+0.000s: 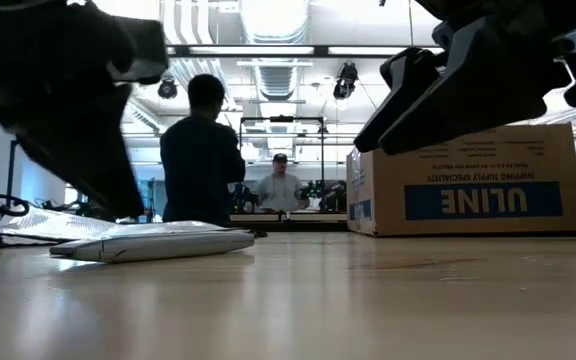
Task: Unpack boxes
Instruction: Open the cardboard box using knife
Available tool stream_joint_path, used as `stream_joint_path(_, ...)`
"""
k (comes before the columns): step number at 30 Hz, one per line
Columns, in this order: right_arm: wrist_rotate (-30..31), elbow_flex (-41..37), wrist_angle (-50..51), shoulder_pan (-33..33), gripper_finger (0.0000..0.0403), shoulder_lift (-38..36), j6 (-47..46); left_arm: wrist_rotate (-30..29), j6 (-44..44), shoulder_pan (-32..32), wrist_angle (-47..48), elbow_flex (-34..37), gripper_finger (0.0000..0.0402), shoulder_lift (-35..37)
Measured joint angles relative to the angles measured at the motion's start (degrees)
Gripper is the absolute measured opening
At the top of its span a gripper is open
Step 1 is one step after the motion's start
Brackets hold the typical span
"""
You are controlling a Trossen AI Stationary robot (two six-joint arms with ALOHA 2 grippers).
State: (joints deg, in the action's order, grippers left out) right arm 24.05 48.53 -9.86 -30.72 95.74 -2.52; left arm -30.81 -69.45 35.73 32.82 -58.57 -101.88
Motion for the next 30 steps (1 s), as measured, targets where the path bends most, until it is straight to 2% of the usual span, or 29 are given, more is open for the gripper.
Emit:
stream_joint_path(4,0.0,0.0,-0.6,0.0,0.0196,0.0,0.0,-3.1,-0.7,1.4,-4.0,3.8,0.0263,-0.2)
stream_joint_path(15,0.0,0.0,-1.6,0.1,0.0196,0.0,1.1,-11.2,-0.6,4.8,-26.6,16.3,0.0228,-0.4)
stream_joint_path(22,0.0,0.0,-1.8,0.7,0.0196,0.0,1.1,-14.7,0.5,4.9,-27.3,17.0,0.0191,-3.9)
stream_joint_path(30,0.0,0.0,-2.1,1.9,0.0196,0.0,1.6,-16.7,3.8,5.0,-27.5,15.8,0.0131,-6.1)
